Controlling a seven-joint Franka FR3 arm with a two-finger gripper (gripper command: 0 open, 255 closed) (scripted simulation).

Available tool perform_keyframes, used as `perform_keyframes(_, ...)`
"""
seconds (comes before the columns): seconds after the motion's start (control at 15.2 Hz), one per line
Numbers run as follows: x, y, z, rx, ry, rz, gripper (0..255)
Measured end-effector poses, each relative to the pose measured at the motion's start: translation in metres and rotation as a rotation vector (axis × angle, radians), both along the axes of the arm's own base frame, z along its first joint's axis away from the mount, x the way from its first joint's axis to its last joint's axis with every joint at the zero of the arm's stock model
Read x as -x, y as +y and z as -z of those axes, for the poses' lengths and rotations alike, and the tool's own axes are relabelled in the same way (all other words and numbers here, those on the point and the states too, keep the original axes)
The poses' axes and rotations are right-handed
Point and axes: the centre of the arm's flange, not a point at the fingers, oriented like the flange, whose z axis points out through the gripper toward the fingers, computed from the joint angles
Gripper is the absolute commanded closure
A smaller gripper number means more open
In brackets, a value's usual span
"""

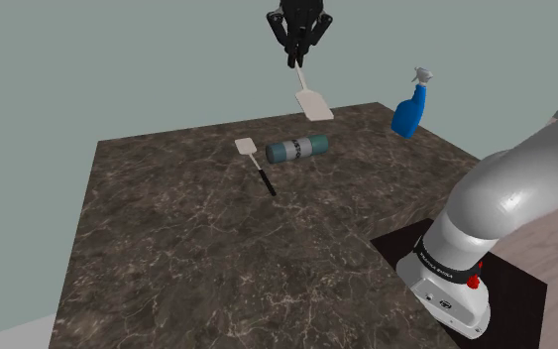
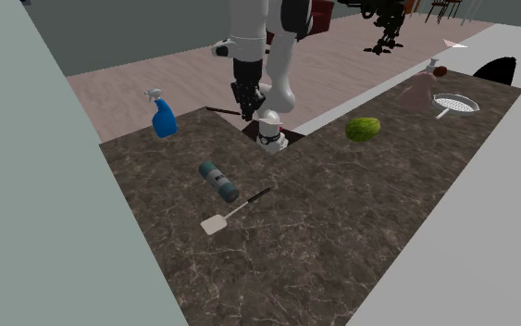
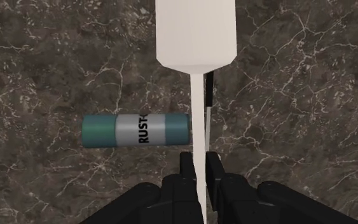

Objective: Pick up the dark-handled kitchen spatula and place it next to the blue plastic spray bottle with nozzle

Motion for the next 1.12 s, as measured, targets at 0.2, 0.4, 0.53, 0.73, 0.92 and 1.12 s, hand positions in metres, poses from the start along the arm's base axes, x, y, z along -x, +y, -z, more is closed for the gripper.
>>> perform_keyframes(0.2,0.018,-0.035,-0.003,0.0,0.0,-0.001,255)
perform_keyframes(0.4,0.035,-0.07,-0.006,0.0,0.0,0.0,255)
perform_keyframes(0.53,0.048,-0.095,-0.005,0.0,0.0,0.0,255)
perform_keyframes(0.73,0.066,-0.13,-0.004,-0.001,0.0,0.0,255)
perform_keyframes(0.92,0.085,-0.162,-0.003,-0.001,0.0,-0.001,255)
perform_keyframes(1.12,0.103,-0.199,-0.002,-0.001,-0.001,0.0,255)
